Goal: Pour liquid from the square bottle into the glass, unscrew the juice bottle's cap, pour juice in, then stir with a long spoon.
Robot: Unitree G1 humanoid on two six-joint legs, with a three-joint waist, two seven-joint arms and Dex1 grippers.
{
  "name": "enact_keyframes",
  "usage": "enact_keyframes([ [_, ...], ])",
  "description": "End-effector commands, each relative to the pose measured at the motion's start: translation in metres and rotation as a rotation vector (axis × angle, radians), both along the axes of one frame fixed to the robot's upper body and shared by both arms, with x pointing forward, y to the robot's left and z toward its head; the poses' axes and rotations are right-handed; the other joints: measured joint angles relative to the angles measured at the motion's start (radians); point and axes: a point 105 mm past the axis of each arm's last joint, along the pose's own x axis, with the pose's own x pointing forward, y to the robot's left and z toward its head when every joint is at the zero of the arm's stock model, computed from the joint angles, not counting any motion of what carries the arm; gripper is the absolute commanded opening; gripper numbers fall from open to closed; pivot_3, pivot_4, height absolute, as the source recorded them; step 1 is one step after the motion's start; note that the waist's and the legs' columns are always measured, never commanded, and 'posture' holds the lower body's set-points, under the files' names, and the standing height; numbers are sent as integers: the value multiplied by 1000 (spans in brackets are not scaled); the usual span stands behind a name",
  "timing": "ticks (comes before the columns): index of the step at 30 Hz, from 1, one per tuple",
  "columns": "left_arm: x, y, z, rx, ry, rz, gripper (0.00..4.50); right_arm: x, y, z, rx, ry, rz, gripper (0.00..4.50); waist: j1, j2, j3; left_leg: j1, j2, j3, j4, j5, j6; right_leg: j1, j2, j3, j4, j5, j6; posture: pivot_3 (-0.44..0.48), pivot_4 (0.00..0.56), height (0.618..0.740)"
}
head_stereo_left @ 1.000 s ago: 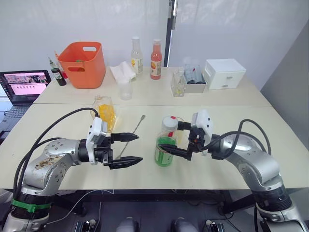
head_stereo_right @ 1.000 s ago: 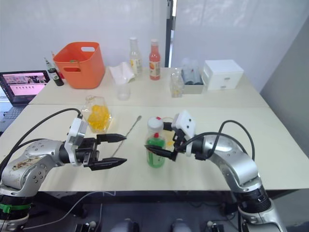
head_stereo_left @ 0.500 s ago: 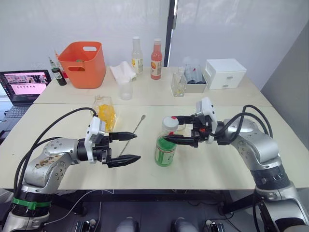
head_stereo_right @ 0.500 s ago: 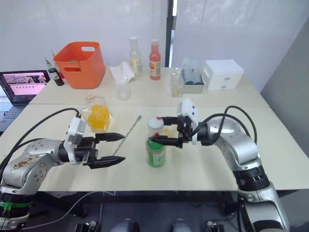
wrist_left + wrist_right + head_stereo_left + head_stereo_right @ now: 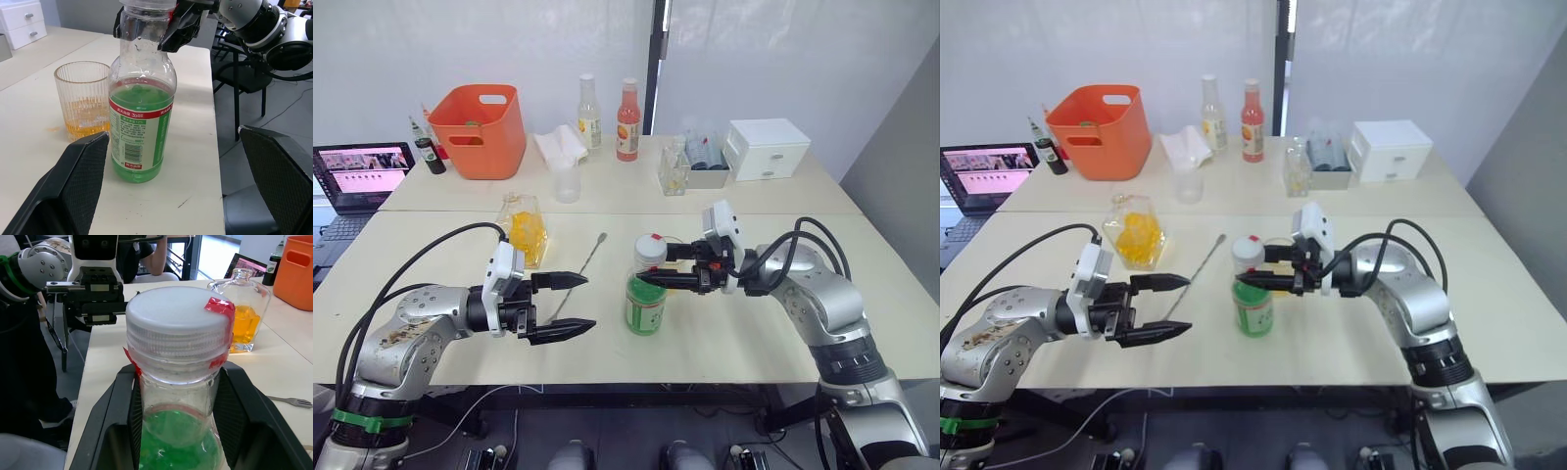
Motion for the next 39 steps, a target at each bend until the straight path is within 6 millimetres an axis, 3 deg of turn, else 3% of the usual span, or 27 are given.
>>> enact_keyframes([
  [1,0,0,10,-15,-71,11,4500,-13,-5,24,62,-57,-169,1457,6,0,0,-1,0,-1,0,0,0,-1,0,-1,0,0,0,0,150,715],
  [8,5,-2,12,-33,-100,27,4500,-41,-3,21,99,-3,-466,1457,5,0,0,-2,0,-1,0,0,0,-2,-2,-1,0,0,0,0,150,715],
  [16,11,-4,16,-37,-116,17,4500,-46,-13,20,173,11,-718,1457,0,0,0,-2,-1,-1,0,0,-1,-1,-1,-1,0,0,0,0,150,715],
  [20,12,-5,16,-35,-113,-1,4500,-47,-11,9,166,38,-747,1457,-3,0,0,-2,-1,-1,0,0,-1,-1,-1,-1,-1,0,0,0,150,715],
  [29,14,-8,16,-24,-122,-22,4500,-48,-9,17,295,-5,-774,1457,-5,0,0,-2,-1,-1,0,0,-1,-1,0,-1,-1,0,0,0,150,715],
  [39,15,-7,18,-13,-135,-21,4500,-47,-2,6,279,13,-738,1457,-5,0,0,-2,-1,-1,0,0,-1,-1,0,0,-1,0,0,0,150,715],
])
